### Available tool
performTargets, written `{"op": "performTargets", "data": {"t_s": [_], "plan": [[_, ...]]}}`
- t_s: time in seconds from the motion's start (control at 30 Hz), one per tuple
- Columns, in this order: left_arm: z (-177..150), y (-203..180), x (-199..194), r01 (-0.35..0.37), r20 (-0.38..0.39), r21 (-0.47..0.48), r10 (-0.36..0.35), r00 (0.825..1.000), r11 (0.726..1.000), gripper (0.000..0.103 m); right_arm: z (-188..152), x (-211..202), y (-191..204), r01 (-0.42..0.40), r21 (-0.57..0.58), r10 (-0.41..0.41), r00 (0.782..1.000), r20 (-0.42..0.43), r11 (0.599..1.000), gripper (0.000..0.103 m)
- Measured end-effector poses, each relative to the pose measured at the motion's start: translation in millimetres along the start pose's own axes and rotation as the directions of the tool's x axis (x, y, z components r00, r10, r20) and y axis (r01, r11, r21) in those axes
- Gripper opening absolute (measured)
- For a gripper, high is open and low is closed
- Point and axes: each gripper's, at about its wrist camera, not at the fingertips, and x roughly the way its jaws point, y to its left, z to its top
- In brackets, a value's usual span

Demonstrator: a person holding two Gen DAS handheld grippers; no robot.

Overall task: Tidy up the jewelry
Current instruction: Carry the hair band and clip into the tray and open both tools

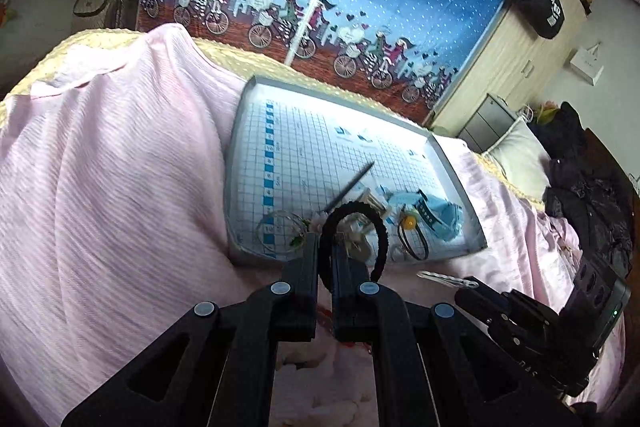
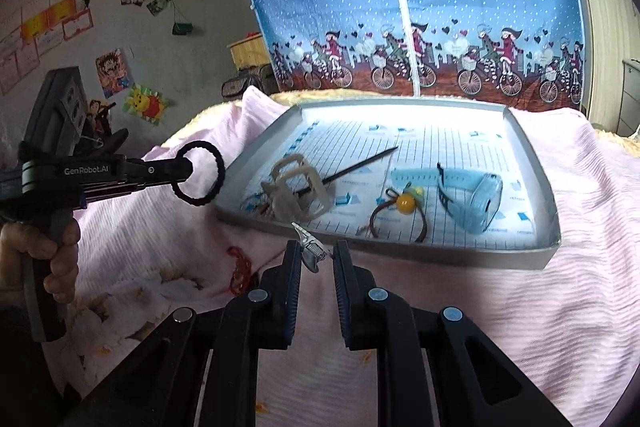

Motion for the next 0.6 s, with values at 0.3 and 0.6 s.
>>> {"op": "performTargets", "data": {"t_s": [0.3, 0.6], "plan": [[11, 15, 33, -0.109, 0.044, -0.026, 0.11, 0.993, 0.994, 0.003, 23, 18, -11, 0.047, 0.035, -0.049, 0.998, 0.045, 0.998, 0.016], [6, 13, 64, -0.101, -0.034, 0.024, 0.102, 0.994, 0.995, 0.003, 22, 40, -19, 0.038, 0.06, -0.038, 0.999, -0.002, 0.998, 0.016]]}}
